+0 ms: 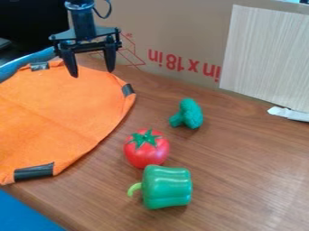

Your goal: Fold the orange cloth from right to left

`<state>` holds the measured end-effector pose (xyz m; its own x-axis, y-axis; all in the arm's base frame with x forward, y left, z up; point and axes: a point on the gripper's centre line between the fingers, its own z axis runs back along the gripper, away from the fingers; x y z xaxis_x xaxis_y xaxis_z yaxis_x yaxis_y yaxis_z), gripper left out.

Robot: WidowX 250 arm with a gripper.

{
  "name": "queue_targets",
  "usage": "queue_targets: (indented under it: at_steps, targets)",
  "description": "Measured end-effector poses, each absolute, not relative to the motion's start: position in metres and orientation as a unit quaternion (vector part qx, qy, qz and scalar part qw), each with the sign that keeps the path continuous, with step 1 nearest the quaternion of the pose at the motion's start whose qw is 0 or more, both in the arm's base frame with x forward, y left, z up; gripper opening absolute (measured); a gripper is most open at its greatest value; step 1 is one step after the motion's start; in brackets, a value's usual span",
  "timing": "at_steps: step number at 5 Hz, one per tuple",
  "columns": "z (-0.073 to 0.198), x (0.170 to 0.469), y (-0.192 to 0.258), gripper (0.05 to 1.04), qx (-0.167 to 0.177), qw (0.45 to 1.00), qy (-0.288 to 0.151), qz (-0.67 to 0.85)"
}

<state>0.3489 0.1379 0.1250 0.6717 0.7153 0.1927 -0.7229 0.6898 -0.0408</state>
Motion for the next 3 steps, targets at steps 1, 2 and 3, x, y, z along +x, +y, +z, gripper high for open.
queue_targets:
  at_steps: [1, 2, 3]
  targets:
    - [0.111, 0.348, 0.137, 1.001, 0.020, 0.914, -0.080, 0.396]
    - [0.102, 0.355, 0.126, 1.001, 0.019, 0.915, -0.095, 0.391]
    - [0.089, 0.364, 0.114, 1.001, 0.029, 0.912, -0.096, 0.397]
